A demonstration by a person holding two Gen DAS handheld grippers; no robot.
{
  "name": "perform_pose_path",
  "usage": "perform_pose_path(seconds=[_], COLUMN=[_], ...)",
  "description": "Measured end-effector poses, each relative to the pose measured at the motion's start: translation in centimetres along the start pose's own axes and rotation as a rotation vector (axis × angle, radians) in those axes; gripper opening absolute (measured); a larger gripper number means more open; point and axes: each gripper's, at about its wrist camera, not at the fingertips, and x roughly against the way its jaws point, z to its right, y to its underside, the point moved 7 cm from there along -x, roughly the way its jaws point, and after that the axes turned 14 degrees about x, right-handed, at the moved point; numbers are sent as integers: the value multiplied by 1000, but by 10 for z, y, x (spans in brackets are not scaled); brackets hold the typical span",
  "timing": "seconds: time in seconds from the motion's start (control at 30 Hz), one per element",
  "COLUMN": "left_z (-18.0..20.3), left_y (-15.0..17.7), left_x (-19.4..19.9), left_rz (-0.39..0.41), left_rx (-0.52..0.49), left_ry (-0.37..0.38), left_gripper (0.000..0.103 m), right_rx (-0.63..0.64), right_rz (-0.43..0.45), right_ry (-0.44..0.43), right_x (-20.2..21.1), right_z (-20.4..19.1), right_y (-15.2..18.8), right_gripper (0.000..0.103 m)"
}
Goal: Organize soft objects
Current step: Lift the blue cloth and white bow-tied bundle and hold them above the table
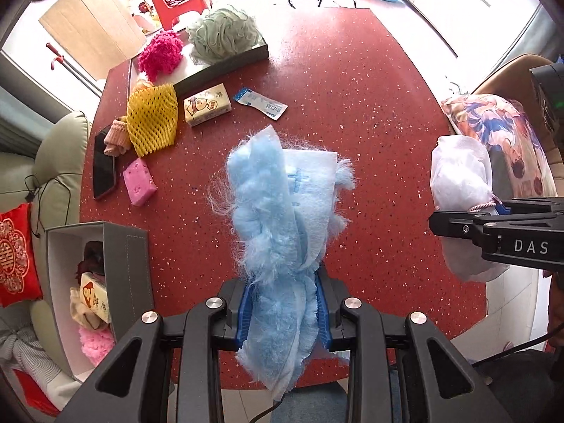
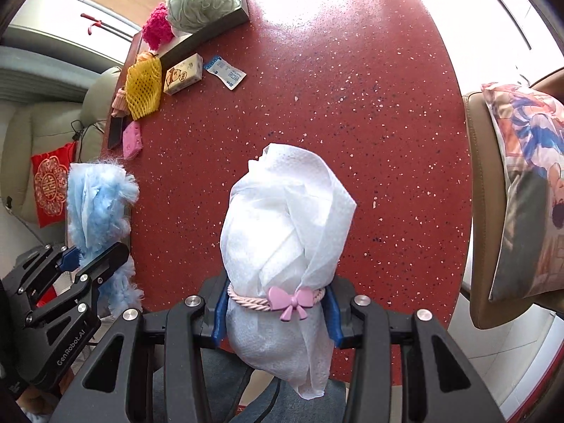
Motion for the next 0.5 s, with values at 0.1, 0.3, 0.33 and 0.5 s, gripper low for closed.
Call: perform_pose_path(seconds=[0.1, 0.3, 0.33, 0.5], left_z=[1, 2, 3, 6], left_y=[-4, -9, -9, -9], left_x=[8, 17, 17, 18], left_rz=[26, 56, 57, 61], left_rx=[-7, -6, -7, -23], left_ry=[-6, -12, -12, -14], left_gripper=[32, 31, 31, 32], right_rx=[-11, 4, 4, -14], right_rz=[19, 48, 49, 53], right_ry=[-7, -1, -1, -2], right_x=[5, 16, 16, 17], right_z=[3, 0, 0, 4], right_y=[-3, -5, -5, -4], right_gripper=[47, 47, 47, 47])
